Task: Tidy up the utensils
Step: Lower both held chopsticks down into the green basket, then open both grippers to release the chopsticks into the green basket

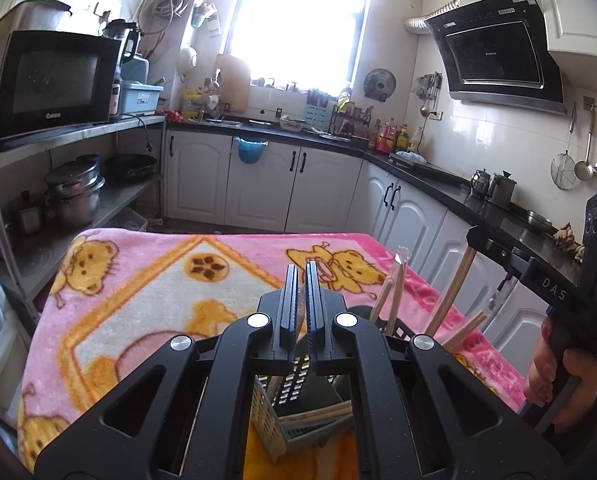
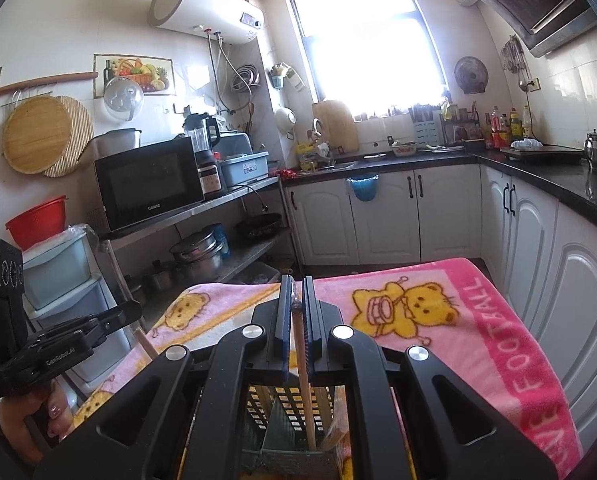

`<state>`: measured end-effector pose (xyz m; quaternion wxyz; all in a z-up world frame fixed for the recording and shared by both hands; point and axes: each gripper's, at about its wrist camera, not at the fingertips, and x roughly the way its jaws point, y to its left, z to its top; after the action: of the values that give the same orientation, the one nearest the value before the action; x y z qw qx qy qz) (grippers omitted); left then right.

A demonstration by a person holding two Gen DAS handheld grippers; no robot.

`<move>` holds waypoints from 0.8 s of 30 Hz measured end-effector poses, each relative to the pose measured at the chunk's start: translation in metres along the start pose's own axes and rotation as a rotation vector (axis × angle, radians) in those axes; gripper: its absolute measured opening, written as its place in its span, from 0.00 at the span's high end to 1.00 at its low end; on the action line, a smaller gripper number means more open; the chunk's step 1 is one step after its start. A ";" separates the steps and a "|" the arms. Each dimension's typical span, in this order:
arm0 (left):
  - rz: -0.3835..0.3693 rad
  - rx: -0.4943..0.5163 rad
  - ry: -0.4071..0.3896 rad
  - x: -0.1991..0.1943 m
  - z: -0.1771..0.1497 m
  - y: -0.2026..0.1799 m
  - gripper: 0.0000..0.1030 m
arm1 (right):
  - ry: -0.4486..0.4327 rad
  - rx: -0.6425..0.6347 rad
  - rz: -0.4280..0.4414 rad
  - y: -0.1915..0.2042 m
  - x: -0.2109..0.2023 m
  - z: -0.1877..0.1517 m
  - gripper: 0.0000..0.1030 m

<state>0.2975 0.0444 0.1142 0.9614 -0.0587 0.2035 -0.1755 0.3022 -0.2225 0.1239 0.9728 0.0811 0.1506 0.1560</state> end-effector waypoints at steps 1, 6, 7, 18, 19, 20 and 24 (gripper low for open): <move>0.002 0.003 0.002 0.000 -0.001 -0.001 0.99 | 0.005 0.000 -0.004 -0.001 -0.001 -0.001 0.94; -0.010 0.003 0.014 0.002 -0.005 -0.004 0.98 | 0.015 -0.003 -0.032 -0.007 -0.013 -0.003 0.94; -0.010 0.012 0.016 0.001 -0.006 -0.005 0.98 | 0.013 -0.005 -0.034 -0.010 -0.017 -0.003 0.94; -0.010 -0.016 0.030 -0.009 -0.014 -0.007 0.55 | 0.033 -0.049 -0.093 -0.017 -0.042 -0.013 0.74; -0.012 -0.021 0.032 -0.011 -0.015 -0.007 0.53 | 0.033 -0.049 -0.090 -0.017 -0.044 -0.014 0.72; -0.009 -0.020 0.033 -0.014 -0.015 -0.007 0.47 | 0.034 -0.049 -0.089 -0.017 -0.045 -0.016 0.71; 0.001 -0.025 0.007 -0.029 -0.014 -0.009 0.32 | 0.045 -0.052 -0.097 -0.017 -0.053 -0.020 0.60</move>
<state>0.2643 0.0461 0.1139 0.9600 -0.0702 0.2089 -0.1728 0.2526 -0.2536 0.1161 0.9774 0.0448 0.1718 0.1145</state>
